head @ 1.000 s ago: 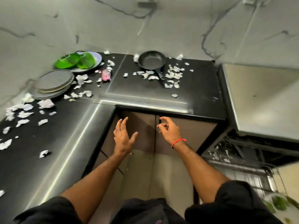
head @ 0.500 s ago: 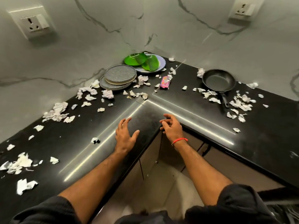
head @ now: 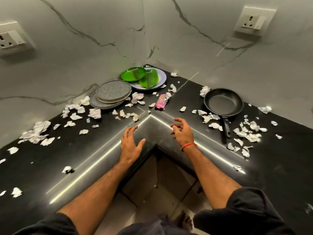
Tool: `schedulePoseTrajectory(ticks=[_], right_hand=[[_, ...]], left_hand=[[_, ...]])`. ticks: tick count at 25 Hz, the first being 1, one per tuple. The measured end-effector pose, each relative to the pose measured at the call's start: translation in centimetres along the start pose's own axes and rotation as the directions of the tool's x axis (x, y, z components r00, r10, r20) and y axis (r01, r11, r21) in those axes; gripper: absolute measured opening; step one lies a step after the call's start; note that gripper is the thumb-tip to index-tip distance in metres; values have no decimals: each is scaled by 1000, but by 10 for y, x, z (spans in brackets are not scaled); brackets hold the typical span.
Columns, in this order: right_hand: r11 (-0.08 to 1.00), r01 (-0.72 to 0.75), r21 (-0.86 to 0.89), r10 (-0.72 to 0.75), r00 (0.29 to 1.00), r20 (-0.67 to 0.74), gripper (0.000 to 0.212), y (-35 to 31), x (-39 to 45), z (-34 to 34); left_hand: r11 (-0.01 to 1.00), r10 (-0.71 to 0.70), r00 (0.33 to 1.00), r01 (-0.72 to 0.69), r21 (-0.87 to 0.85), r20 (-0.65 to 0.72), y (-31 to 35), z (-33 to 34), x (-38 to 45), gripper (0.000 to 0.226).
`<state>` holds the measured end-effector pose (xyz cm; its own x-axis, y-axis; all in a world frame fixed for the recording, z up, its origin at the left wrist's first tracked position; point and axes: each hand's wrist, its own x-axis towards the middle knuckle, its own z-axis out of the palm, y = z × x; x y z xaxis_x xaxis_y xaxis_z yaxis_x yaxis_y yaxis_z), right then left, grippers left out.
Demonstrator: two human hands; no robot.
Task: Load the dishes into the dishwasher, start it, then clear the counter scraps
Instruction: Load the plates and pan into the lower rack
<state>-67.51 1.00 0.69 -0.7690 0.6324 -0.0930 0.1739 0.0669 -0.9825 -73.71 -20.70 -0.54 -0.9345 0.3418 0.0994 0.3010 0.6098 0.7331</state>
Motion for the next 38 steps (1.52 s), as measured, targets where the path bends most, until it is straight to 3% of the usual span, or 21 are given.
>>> schedulePoseTrajectory(ticks=[3,5,7,9,12,17,22,27,29,32,35,38], right_hand=[[996,-25,-81,11,987,-160,27,4,31,-66],[961,-53,-271,-40,944,-326,31,13,53,-118],[848,-160,-506,-72,910,-408,41,24,67,-166],[747,-279,-603,-2,906,-422,48,36,78,-199],[707,-400,-583,185,900,-394,51,51,93,-217],[792,-381,-477,257,917,-306,51,55,108,-210],[855,-345,-388,199,908,-370,33,45,112,-196],[906,-272,-325,112,893,-437,42,33,83,-185],[950,-184,-253,35,865,-501,43,22,57,-169],[979,-45,-199,-80,810,-580,45,6,13,-139],[968,77,-237,-207,780,-591,46,-5,-38,-107],[921,173,-348,-347,771,-534,40,-3,-93,-80]], left_hand=[[999,20,999,-18,-45,42,42,40,20,65],[998,36,996,-31,-57,79,68,68,34,64],[997,65,990,-58,-59,126,89,95,41,61],[994,105,979,-99,-39,177,107,118,45,58],[990,132,956,-142,17,263,123,141,49,56],[987,150,937,-162,12,316,132,156,53,52],[984,164,928,-175,5,334,125,147,60,49],[946,323,869,-289,-145,375,138,139,65,38],[949,251,847,-119,-291,470,157,134,61,30],[897,142,719,198,-396,680,180,125,42,36],[819,168,613,349,-455,772,194,118,15,34],[731,186,587,453,-510,788,198,111,-9,34]])
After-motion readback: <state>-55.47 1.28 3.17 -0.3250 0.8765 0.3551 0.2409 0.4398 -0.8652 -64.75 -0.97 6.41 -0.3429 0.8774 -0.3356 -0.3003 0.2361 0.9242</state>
